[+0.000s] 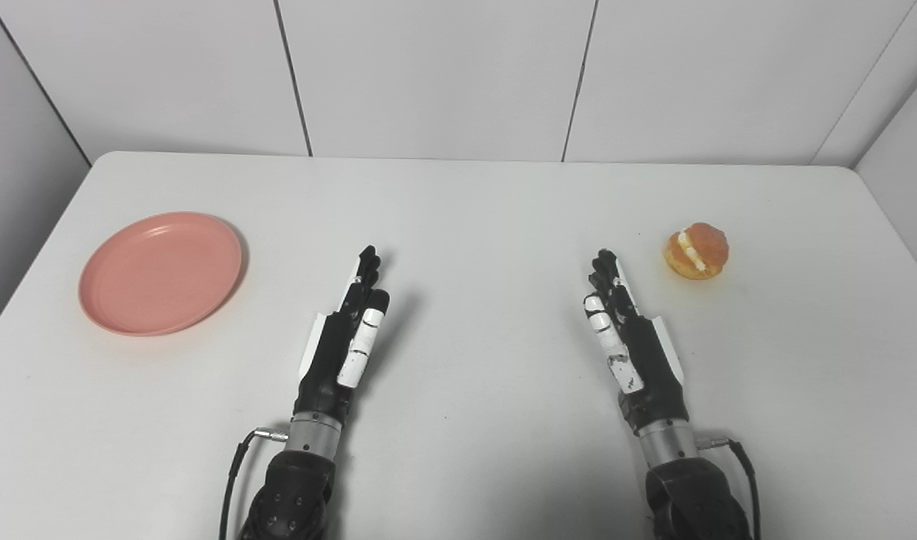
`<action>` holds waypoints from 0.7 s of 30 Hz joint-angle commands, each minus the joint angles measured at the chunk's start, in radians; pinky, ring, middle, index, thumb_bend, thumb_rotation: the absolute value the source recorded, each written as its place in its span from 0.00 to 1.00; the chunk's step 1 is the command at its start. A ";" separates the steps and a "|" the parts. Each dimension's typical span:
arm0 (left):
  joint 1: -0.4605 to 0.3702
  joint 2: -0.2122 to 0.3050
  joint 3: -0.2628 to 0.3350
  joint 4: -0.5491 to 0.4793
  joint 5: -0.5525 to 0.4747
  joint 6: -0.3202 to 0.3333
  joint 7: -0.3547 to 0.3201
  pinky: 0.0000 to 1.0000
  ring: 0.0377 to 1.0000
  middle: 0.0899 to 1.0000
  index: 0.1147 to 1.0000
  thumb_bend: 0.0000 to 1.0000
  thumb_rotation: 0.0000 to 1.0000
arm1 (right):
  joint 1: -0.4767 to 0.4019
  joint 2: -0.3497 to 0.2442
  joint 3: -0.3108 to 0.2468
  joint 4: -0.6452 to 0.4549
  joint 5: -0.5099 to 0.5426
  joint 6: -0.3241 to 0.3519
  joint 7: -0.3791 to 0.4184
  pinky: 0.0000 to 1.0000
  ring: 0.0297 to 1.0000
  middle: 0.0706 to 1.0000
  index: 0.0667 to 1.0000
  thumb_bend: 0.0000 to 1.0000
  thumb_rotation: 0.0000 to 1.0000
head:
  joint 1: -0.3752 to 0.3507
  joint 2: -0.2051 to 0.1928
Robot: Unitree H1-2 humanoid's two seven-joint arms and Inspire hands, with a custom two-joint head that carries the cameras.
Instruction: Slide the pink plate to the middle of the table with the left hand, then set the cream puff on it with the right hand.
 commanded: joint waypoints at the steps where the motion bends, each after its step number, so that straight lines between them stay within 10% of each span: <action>1: 0.024 -0.001 0.000 0.026 -0.003 -0.012 -0.001 1.00 1.00 1.00 1.00 0.67 1.00 | -0.024 0.002 -0.001 -0.023 0.007 -0.010 0.000 1.00 1.00 1.00 1.00 0.64 0.85 | 0.002 0.002; 21: 0.019 0.005 -0.001 0.042 -0.004 -0.028 -0.006 1.00 1.00 1.00 1.00 0.68 1.00 | -0.024 0.000 0.001 -0.023 -0.005 -0.011 -0.003 1.00 1.00 1.00 1.00 0.64 0.87 | 0.001 0.001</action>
